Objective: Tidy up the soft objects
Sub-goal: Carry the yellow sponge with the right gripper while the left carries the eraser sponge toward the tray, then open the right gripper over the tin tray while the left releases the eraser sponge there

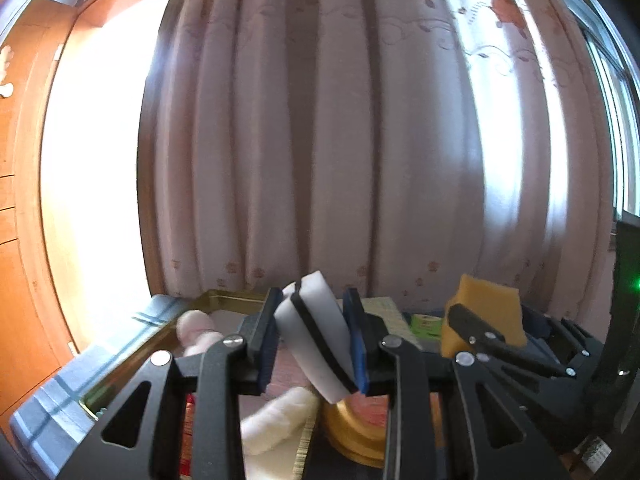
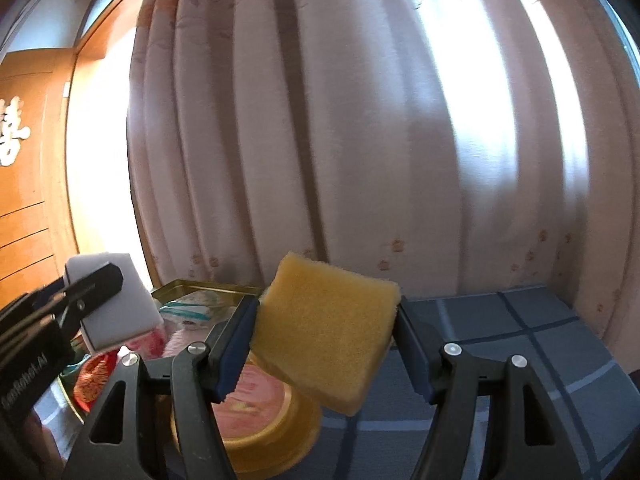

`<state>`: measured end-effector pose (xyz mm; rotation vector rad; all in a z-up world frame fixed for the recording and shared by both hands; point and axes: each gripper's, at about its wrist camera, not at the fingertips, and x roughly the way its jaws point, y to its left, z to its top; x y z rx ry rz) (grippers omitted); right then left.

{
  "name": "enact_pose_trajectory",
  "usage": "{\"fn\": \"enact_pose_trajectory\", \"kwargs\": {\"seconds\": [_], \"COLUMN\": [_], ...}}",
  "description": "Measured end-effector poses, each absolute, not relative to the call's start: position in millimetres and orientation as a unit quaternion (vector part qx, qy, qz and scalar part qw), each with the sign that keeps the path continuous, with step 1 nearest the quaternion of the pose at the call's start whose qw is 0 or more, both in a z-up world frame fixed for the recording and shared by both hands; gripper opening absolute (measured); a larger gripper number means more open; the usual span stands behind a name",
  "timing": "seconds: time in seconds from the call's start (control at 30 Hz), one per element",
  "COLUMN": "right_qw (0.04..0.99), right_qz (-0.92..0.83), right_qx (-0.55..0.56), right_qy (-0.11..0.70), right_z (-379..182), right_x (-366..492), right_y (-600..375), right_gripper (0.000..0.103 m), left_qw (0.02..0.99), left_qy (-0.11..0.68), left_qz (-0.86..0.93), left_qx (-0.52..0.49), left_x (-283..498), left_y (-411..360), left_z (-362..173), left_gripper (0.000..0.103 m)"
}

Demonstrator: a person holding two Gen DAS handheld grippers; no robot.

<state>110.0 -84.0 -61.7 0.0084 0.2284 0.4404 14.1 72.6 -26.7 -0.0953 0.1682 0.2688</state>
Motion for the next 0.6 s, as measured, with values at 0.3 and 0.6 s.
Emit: {"fn": "enact_pose_trajectory", "kwargs": {"seconds": [0.3,0.6], "right_qw": [0.952,0.931], "right_qz": [0.286,0.339], "right_qx": [0.006,-0.027], "right_qy": [0.113,0.135], "right_z": [-35.9,-26.6], "right_x": [103.2,99.3], "right_y": [-46.5,8.8], "right_gripper": [0.069,0.069], "left_qw": [0.974,0.962], "left_qy": [0.093,0.132], "left_qz": [0.198,0.229], "left_qx": [-0.062,-0.072], "left_x": [3.2,8.0], "left_y": [132.0,162.5], "left_z": [-21.3,-26.8], "left_gripper": [0.029,0.031]}}
